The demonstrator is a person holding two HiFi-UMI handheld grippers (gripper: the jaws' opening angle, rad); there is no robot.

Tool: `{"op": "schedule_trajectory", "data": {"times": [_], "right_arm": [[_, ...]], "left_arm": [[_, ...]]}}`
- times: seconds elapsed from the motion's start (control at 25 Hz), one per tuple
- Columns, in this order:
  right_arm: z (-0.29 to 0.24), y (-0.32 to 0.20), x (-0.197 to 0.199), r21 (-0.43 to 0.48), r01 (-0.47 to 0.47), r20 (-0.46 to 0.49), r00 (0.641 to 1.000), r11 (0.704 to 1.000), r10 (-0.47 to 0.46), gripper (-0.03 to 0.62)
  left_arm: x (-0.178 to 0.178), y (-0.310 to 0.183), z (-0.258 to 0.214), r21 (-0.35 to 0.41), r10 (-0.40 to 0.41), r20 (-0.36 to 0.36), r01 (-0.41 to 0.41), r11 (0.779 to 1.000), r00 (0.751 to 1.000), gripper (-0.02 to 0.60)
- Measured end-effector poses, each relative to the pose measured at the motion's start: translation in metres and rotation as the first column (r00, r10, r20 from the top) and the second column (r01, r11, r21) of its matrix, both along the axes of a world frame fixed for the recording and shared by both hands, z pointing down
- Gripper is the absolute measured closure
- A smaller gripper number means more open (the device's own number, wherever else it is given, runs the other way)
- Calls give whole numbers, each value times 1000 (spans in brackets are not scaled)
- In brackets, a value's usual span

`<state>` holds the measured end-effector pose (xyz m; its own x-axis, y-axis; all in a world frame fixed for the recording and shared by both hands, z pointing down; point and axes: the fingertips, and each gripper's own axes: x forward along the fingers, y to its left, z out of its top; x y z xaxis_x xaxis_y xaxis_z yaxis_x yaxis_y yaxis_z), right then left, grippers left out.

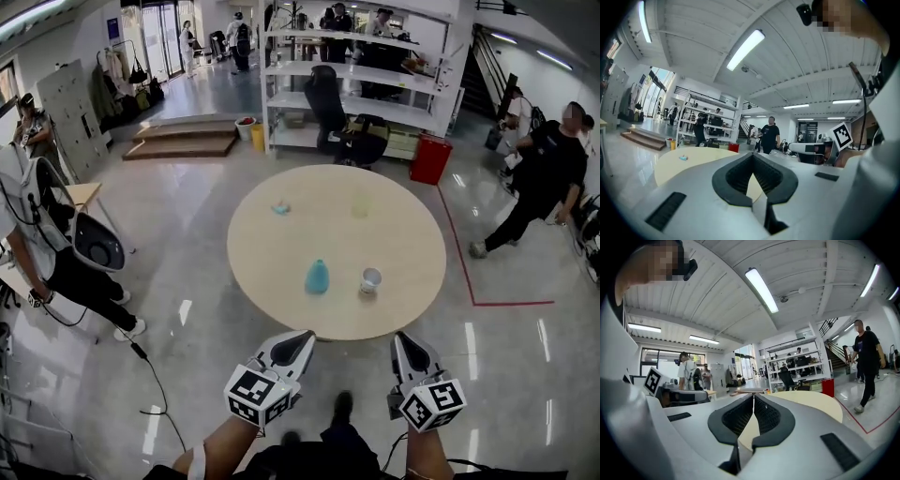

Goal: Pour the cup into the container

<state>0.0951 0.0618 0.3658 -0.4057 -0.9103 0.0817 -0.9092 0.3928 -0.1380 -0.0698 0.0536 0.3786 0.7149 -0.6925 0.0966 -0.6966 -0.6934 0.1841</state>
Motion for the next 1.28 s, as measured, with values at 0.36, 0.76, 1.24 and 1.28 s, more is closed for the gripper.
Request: {"op": "schedule_trajectory", "data": {"times": [0.36,0.76,1.24,1.28], "right_arm": [[-7,-124,65,43,79,-5,997,996,-79,587],[-6,-194,100,38,118,-8,993,992,-118,586],[14,-243,87,-1,83,29,996,997,-83,505],[23,-247,85,-13,83,28,996,996,-82,493]], "left_arm": [[76,-119,0,-7,-35,14,35,999,999,591],[108,-187,1,-24,-78,17,78,997,997,591],[107,-229,13,-48,-18,52,21,999,998,591],[107,-232,20,-63,-14,60,18,998,998,591]]}}
